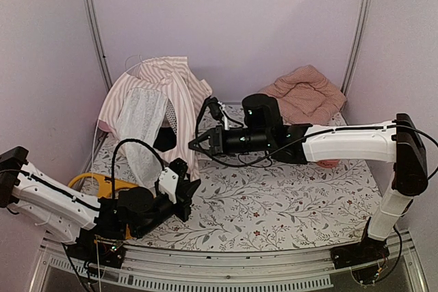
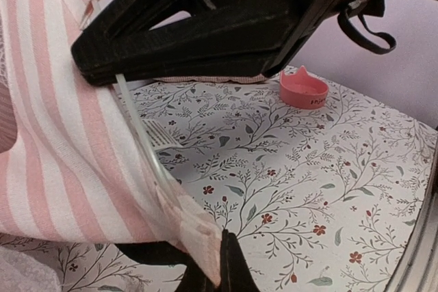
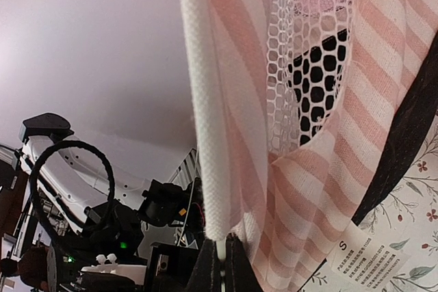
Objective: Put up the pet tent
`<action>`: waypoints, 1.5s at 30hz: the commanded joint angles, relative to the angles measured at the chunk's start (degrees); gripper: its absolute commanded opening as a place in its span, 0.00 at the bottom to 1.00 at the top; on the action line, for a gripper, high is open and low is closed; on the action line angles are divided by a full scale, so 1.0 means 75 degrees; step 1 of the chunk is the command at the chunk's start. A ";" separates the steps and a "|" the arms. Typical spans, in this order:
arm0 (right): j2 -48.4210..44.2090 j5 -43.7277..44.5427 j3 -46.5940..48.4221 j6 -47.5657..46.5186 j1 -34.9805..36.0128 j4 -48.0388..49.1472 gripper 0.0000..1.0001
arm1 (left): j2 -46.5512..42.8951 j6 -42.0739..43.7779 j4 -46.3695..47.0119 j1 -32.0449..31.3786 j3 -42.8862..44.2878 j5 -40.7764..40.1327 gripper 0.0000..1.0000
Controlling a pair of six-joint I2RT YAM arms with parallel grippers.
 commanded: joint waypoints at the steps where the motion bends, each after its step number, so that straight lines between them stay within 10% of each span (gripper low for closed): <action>1: -0.0303 0.1949 0.0231 -0.0007 -0.0397 0.1600 0.00 | 0.0273 -0.0050 -0.0907 -0.0701 -0.0151 0.1814 0.00; 45: -0.0835 0.1404 0.0182 0.0114 -0.0758 0.1548 0.00 | 0.0330 -0.0258 -0.1199 -0.0270 -0.0194 0.2386 0.00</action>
